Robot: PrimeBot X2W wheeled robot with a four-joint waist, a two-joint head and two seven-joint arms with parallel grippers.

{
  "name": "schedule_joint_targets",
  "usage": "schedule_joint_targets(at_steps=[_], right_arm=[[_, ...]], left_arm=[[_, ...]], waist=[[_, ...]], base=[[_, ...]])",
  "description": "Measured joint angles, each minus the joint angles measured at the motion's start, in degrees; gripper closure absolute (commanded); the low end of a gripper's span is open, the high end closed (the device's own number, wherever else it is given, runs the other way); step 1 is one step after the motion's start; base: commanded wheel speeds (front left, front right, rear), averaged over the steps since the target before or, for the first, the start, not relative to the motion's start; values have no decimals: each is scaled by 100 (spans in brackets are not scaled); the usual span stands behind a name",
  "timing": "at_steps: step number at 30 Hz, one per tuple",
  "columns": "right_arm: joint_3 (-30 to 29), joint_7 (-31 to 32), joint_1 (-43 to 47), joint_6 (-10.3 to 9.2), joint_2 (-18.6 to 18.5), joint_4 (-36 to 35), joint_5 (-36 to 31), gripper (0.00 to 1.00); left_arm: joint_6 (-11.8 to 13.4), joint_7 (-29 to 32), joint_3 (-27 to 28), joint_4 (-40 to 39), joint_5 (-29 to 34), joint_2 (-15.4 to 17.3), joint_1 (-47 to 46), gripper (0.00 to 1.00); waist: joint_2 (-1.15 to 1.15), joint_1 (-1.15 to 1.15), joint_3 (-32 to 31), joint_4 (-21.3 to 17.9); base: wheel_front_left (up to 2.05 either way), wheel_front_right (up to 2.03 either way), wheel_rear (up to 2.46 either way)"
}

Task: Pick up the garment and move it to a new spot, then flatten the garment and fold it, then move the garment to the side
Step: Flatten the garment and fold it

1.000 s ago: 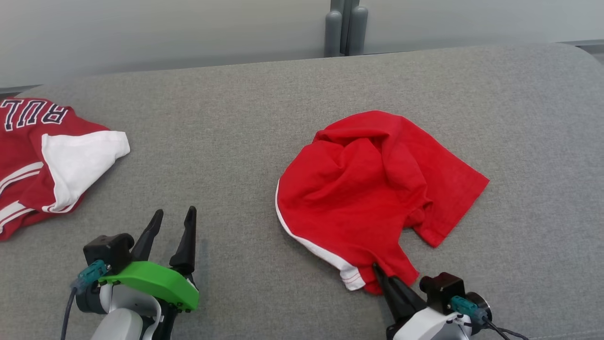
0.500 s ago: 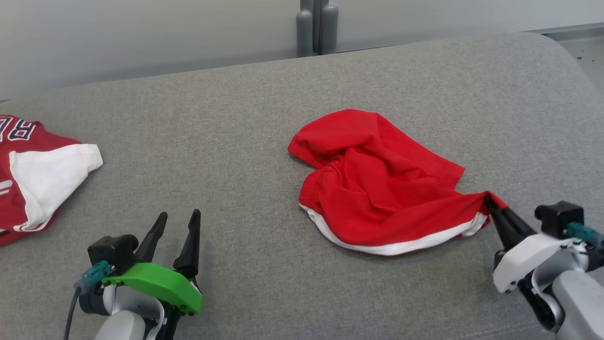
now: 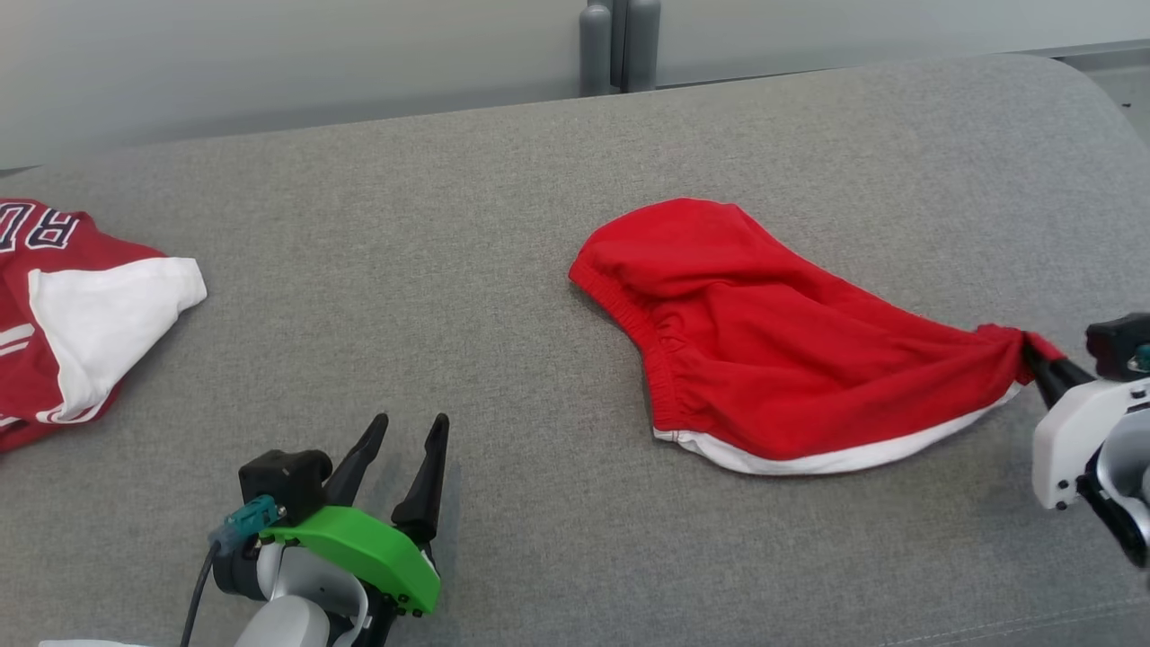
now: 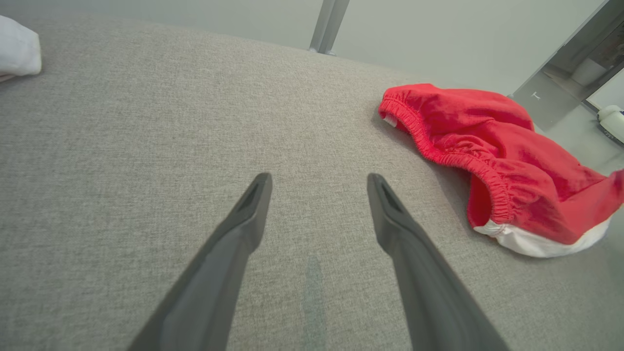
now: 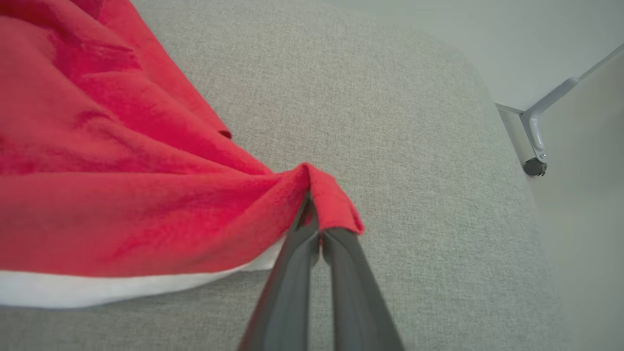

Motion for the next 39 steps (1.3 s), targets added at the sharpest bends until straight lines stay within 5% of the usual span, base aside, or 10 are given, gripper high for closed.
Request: schedule_joint_targets(at_steps=[2,3,12,20,39], right_arm=[[114,-3,2,0,116,97,-81,35],[144,-11,7,0,192,140,-71,0],[-82,-526,521,0,91,286,-36,0],[-1059,-1182,1259,0,-75,-417,-459,0],[-2172,-1432,3353,0,2194,-3449,-2084,0]], left_arm=[[-1,0,-31,2,1,-16,-6,0],[-2,-1,-45,8,1,-29,-6,0],[67,-129,38,-163,-85,-19,346,0],[243,-320,96,-811,-63,96,749,0],[371,-972,367,-1228,647,230,1548,0]], waist=[[0,0,24,31],[0,0,34,45],[0,0,-111,-63],[0,0,-224,-315],[0,0,-514,-194]], base=[[0,0,0],[0,0,0],[0,0,0],[0,0,0],[0,0,0]])
